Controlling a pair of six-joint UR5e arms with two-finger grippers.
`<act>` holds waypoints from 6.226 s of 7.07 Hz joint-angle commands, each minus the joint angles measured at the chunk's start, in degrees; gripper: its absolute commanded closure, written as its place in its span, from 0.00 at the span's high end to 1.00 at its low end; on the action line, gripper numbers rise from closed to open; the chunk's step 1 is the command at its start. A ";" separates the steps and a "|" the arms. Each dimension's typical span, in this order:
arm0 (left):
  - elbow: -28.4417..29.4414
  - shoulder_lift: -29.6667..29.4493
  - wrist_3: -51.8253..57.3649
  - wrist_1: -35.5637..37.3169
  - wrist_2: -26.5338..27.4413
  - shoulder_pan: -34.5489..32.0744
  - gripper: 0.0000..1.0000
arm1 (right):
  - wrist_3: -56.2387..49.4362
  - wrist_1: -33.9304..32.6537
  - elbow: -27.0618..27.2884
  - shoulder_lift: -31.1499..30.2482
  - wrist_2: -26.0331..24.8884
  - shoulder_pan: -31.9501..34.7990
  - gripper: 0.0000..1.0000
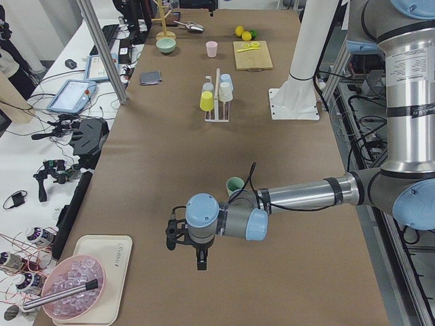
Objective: Place cup on cup holder
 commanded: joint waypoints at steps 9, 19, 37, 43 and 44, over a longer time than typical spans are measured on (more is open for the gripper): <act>0.49 -0.91 0.18 -0.44 -0.21 -0.03 0.98 | 6.03 -1.66 -0.30 6.04 0.31 -3.76 0.98; 1.36 -0.82 0.36 -0.44 -0.12 -0.03 0.98 | 6.94 -15.64 -0.22 19.86 1.19 -17.58 0.95; 2.08 -2.32 -0.07 -0.79 -0.65 0.32 0.98 | -4.12 -28.03 -12.96 28.74 10.42 -22.15 0.95; 0.31 -2.23 -0.25 -0.70 -0.56 0.58 0.98 | -8.70 -28.99 -17.00 28.91 8.92 -22.84 0.94; 0.49 -2.32 -0.16 -0.70 -0.39 0.58 0.98 | -8.61 -30.05 -17.18 29.35 9.10 -23.03 0.94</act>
